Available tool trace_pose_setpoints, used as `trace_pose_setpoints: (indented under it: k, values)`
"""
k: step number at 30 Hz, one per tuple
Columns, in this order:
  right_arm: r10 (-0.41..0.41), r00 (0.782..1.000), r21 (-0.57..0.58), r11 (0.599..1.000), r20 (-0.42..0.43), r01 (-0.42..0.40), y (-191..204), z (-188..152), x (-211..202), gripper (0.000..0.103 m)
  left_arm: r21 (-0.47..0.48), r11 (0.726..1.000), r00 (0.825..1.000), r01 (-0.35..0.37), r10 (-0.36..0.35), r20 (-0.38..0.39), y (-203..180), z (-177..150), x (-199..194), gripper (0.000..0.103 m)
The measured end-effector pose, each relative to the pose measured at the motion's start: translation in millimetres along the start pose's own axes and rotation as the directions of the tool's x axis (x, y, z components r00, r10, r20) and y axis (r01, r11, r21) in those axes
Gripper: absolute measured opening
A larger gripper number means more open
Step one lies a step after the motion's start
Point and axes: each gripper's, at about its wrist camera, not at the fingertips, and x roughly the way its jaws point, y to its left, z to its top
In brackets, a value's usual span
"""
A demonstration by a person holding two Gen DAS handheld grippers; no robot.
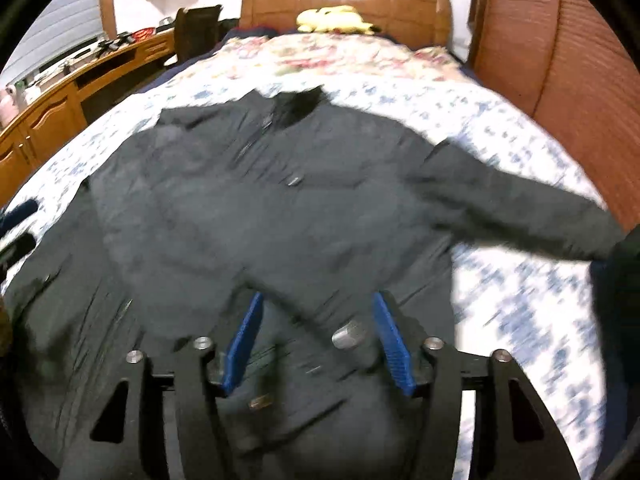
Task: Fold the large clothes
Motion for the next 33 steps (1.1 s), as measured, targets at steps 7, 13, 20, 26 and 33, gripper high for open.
trace_pose_setpoints:
  k: [7, 13, 20, 26, 33]
  values:
    - [-0.144, 0.99, 0.05, 0.988, -0.001, 0.144, -66, 32, 18, 0.069, 0.012, 1.0, 1.0, -0.008, 0.008, -0.009, -3, -2, 4, 0.079]
    - [-0.197, 0.979, 0.144, 0.968, -0.057, 0.204, -110, 37, 63, 0.069, 0.015, 1.0, 1.0, -0.008, 0.009, -0.012, -4, -2, 5, 0.079]
    - [-0.223, 0.967, 0.21, 0.947, -0.12, 0.244, -145, 32, 111, 0.069, 0.028, 1.0, 1.0, -0.005, 0.006, -0.025, -5, -5, 10, 0.079]
    - [-0.335, 0.923, 0.124, 0.924, -0.189, 0.361, -155, 38, 149, 0.069, 0.037, 0.999, 0.999, -0.008, 0.01, -0.047, -7, -6, 16, 0.079]
    - [-0.403, 0.893, 0.048, 0.907, -0.199, 0.419, -157, 54, 171, 0.069, 0.027, 1.0, 0.998, -0.007, 0.008, -0.058, -6, -6, 19, 0.079]
